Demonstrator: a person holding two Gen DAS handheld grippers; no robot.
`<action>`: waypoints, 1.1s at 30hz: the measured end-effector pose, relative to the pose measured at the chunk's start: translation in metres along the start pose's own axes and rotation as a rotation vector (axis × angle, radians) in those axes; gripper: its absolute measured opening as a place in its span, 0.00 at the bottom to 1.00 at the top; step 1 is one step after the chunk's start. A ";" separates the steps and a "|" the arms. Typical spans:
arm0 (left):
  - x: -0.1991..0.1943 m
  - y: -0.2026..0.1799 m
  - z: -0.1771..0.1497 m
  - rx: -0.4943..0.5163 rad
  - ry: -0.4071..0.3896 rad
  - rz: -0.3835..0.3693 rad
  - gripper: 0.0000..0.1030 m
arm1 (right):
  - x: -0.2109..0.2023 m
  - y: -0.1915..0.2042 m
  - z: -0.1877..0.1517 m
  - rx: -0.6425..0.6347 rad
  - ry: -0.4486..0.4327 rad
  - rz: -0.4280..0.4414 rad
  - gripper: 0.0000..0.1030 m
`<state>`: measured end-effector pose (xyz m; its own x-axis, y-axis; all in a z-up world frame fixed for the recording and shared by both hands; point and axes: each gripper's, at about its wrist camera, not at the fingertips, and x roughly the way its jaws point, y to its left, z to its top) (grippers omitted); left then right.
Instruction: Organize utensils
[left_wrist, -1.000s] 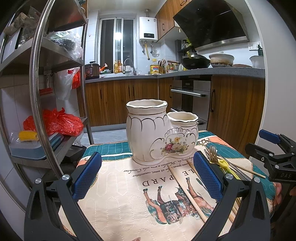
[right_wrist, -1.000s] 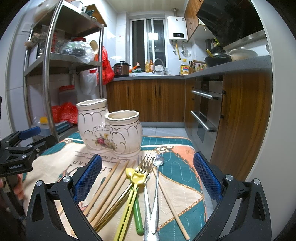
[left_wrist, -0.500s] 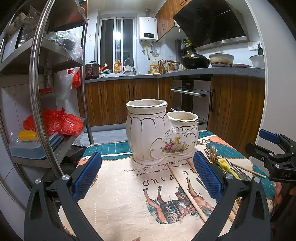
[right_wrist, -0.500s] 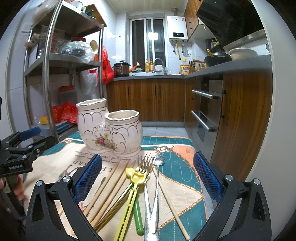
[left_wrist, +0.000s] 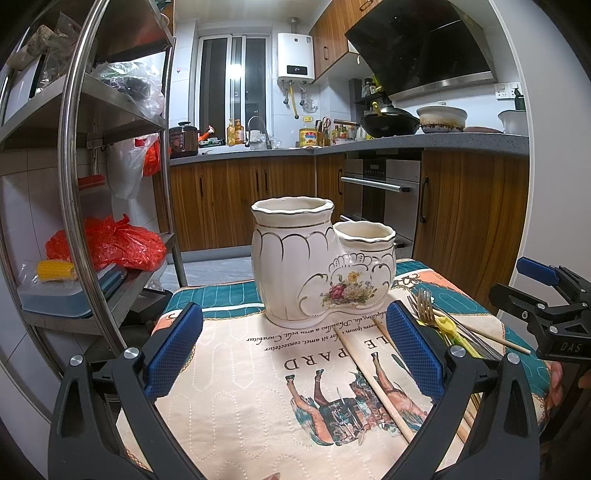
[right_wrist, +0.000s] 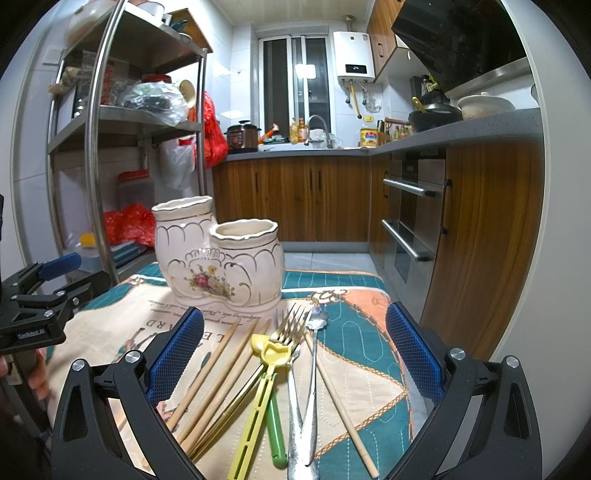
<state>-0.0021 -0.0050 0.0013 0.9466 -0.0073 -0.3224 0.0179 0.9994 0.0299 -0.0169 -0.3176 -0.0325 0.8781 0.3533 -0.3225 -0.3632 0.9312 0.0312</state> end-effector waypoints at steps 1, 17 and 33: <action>0.000 0.000 0.000 0.000 0.000 -0.001 0.95 | 0.000 0.000 0.000 0.000 0.000 0.000 0.95; 0.000 0.000 0.000 0.001 0.000 0.001 0.95 | 0.000 0.001 0.000 0.002 0.001 0.000 0.95; 0.005 -0.005 0.015 0.093 0.051 -0.018 0.95 | 0.007 -0.001 0.001 -0.006 0.061 -0.026 0.95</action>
<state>0.0074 -0.0102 0.0139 0.9284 -0.0206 -0.3710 0.0664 0.9916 0.1111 -0.0099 -0.3157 -0.0339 0.8665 0.3231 -0.3804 -0.3430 0.9392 0.0164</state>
